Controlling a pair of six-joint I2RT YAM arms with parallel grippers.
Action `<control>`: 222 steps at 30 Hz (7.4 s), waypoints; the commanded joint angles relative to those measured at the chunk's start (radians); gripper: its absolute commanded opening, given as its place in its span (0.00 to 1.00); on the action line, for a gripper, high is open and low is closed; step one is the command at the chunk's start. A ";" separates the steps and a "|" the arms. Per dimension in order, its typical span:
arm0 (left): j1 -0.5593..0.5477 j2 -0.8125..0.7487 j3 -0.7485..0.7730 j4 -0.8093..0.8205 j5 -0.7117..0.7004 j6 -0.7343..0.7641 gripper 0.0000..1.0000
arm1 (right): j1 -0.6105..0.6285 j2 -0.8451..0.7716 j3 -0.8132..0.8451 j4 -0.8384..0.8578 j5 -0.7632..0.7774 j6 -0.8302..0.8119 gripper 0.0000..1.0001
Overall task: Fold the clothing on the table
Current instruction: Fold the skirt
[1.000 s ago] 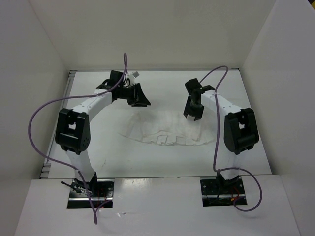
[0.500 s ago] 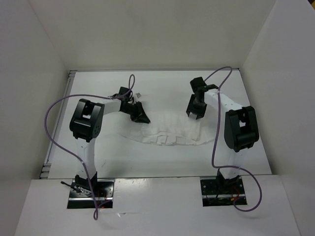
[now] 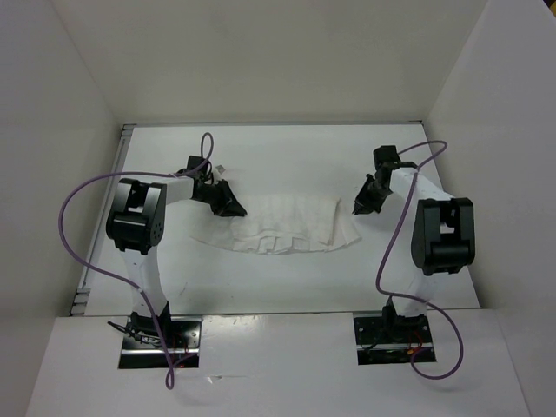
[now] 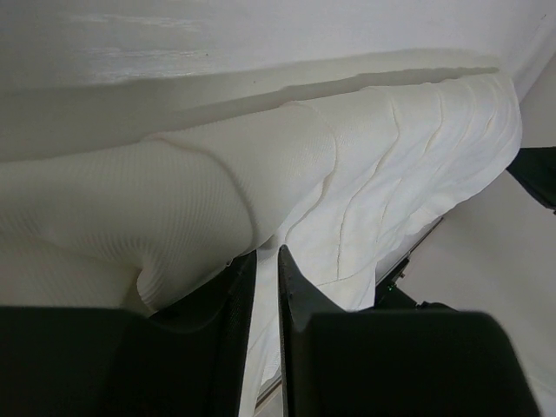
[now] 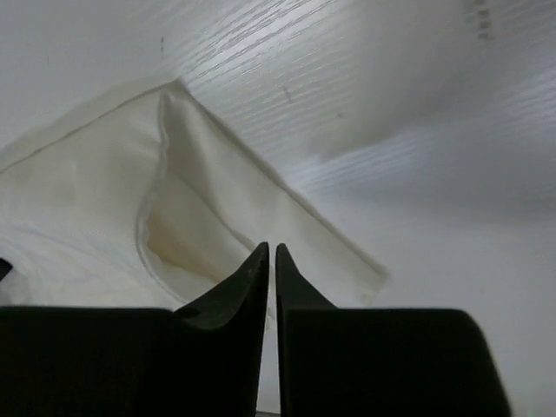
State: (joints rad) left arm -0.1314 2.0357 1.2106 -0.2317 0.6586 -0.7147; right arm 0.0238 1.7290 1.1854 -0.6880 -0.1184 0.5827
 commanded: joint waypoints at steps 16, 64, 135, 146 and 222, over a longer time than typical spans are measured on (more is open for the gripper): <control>0.006 -0.006 -0.040 -0.046 -0.123 0.037 0.24 | 0.007 0.222 -0.073 0.442 -0.466 0.170 0.00; -0.132 -0.158 0.386 -0.186 -0.021 0.061 0.51 | 0.057 -0.017 -0.188 0.450 -0.237 0.298 0.01; -0.448 0.020 0.207 -0.209 -0.257 0.063 0.27 | 0.232 0.351 -0.216 1.218 -0.299 0.686 0.01; -0.476 0.029 0.207 -0.199 -0.277 0.023 0.26 | 0.223 0.475 -0.175 1.441 -0.420 0.813 0.01; -0.323 0.181 0.458 -0.409 -0.639 0.211 0.52 | 0.340 0.029 -0.250 0.196 0.077 0.222 0.22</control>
State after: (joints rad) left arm -0.4805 2.1098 1.5620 -0.9329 0.0837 -0.5945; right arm 0.3702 1.7714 0.9924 -0.3157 -0.1688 0.7914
